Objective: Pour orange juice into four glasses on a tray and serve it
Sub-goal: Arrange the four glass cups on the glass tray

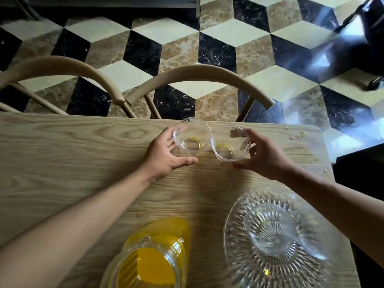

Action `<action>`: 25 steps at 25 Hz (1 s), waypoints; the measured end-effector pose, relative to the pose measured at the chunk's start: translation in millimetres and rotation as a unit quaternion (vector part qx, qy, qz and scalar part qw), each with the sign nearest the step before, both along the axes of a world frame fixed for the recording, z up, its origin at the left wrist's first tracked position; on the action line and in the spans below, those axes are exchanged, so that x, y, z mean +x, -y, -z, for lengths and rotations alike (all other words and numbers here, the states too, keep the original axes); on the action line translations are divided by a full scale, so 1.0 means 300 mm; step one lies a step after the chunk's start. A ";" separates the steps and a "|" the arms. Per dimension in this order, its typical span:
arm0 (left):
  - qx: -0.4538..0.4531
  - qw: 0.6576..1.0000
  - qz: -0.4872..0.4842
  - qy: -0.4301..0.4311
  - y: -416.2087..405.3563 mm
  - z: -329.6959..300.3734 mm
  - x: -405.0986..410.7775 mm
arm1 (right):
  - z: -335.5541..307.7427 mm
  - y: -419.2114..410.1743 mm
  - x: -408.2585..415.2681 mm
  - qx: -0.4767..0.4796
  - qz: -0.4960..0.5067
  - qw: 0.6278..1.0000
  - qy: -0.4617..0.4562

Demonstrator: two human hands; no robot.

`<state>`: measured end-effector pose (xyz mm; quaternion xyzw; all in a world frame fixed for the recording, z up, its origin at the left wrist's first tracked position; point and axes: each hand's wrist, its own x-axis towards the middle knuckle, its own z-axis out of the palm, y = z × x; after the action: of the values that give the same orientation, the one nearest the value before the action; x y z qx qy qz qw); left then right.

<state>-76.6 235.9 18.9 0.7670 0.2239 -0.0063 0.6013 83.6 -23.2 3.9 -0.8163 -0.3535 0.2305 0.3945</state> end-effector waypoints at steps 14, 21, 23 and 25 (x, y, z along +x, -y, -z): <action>0.021 0.998 -0.034 0.047 0.006 -0.273 -0.029 | -0.204 0.018 -0.056 0.066 0.058 0.996 -0.006; 0.071 0.995 -0.001 0.076 0.122 -0.643 -0.112 | -0.480 0.123 -0.125 0.137 0.080 0.987 0.011; 0.082 0.993 -0.003 0.086 0.188 -0.723 -0.145 | -0.537 0.183 -0.150 0.150 0.080 0.985 0.020; 0.094 0.991 -0.007 0.097 0.262 -0.781 -0.177 | -0.588 0.248 -0.183 0.155 0.079 0.984 0.042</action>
<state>-129.8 157.3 253.2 0.8155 0.1696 0.0936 0.5453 28.6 -97.5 180.3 -0.7796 -0.3357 0.1065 0.5178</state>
